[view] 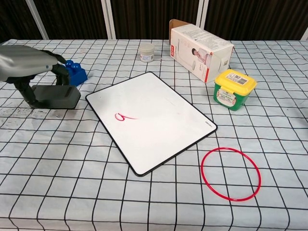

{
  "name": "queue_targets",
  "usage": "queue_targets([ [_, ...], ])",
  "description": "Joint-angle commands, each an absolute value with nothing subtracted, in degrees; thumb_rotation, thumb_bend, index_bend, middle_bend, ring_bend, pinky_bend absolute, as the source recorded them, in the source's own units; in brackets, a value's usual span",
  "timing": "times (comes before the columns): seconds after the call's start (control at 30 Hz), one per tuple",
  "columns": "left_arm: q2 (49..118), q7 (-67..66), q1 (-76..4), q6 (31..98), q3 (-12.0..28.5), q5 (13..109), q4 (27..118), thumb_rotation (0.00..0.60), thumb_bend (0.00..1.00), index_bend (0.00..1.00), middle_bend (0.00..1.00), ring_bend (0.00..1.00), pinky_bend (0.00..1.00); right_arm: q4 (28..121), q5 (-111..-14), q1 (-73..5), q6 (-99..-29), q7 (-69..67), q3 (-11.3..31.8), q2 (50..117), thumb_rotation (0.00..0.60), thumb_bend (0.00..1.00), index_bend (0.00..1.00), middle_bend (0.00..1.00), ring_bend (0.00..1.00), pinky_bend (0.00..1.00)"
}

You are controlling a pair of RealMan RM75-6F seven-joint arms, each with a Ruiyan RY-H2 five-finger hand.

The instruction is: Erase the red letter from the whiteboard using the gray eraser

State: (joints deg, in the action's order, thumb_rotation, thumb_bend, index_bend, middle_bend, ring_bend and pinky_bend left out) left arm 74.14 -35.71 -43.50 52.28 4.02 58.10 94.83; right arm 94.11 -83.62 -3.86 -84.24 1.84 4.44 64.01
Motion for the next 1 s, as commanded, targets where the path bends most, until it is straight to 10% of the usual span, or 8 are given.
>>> queue_targets([
  [0.03,73.1,-36.0,-45.0,52.7,5.9,58.4,97.4,0.600,0.28,0.43,0.44,0.00,0.00,94.2,-83.6,-3.8,-84.3,1.9,4.4,64.0,0.600,0.05,0.08,0.08,0.19,0.21],
  [1.0,90.4,-49.4,-60.5,51.4,7.2,40.8,88.5,0.600,0.28,0.43,0.45,0.00,0.00,94.3,-83.1,-3.7,-84.3,1.8,4.6,63.9,0.600,0.05,0.08,0.08,0.19,0.21],
])
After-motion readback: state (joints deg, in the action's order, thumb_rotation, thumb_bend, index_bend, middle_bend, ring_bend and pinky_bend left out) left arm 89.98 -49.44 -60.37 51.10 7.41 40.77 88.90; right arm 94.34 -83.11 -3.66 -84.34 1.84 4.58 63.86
